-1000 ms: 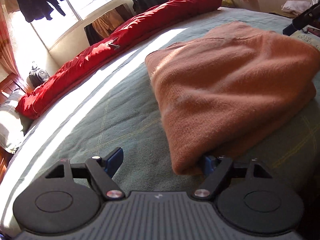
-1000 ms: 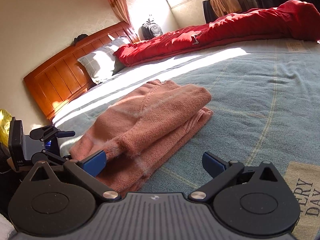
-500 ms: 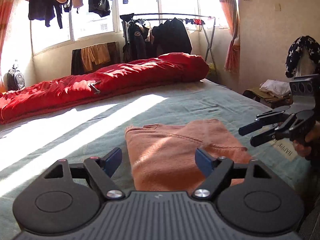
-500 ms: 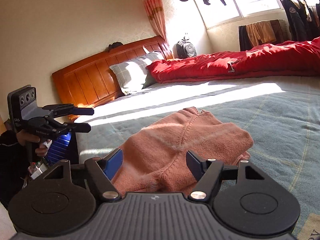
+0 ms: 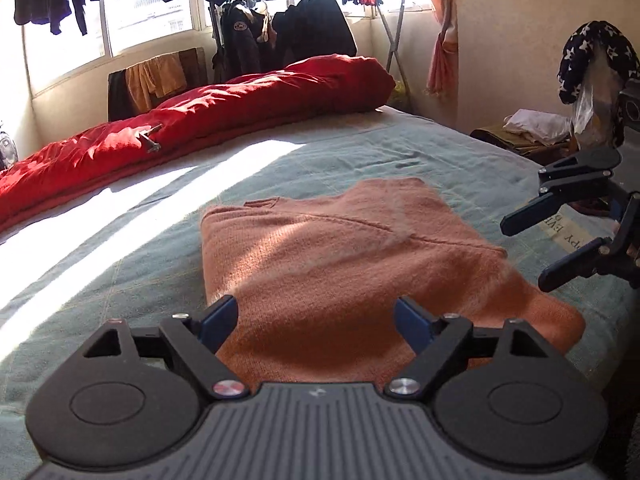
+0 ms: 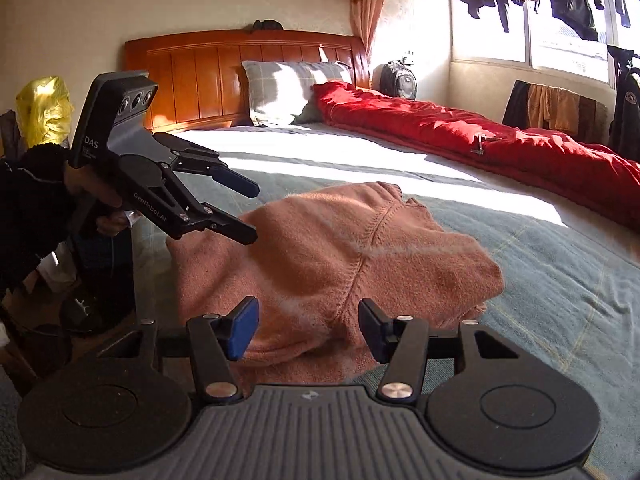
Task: Fold clothes
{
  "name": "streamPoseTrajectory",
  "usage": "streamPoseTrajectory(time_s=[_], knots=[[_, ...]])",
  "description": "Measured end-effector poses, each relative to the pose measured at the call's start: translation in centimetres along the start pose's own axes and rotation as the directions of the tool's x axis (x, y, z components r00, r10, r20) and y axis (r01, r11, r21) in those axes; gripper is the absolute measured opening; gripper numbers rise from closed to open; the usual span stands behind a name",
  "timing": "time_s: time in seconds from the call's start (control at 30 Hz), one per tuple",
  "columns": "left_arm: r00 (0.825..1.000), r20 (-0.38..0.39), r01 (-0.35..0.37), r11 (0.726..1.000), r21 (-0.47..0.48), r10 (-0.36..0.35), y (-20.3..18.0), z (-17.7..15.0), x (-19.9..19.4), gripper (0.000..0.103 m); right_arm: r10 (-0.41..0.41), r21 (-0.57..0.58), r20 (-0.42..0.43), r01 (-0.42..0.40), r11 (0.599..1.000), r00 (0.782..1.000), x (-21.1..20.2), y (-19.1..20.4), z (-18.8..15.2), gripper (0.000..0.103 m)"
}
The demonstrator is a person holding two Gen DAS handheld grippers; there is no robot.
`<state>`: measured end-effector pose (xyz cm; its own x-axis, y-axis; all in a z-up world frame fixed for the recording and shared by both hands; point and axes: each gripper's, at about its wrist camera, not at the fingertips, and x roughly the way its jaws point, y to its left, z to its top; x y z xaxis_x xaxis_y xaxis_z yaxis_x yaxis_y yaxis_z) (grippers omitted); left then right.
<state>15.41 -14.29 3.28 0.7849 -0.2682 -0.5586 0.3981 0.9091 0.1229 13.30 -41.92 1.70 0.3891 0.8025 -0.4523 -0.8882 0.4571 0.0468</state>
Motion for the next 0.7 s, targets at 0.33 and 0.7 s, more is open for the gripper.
streamPoseTrajectory(time_s=[0.33,0.7], knots=[[0.992,-0.019,0.125,0.992,0.032,-0.125,1.1,5.3,4.6,0.086,0.004,0.056,-0.073,0.000,0.998,0.997,1.1,0.5,0.1,0.070],[0.937,-0.192,0.239,0.938,-0.252,-0.291,10.4,4.9,13.6,0.086,-0.182,0.301,-0.088,0.200,0.933,0.979,1.7,-0.9,3.2,0.081]])
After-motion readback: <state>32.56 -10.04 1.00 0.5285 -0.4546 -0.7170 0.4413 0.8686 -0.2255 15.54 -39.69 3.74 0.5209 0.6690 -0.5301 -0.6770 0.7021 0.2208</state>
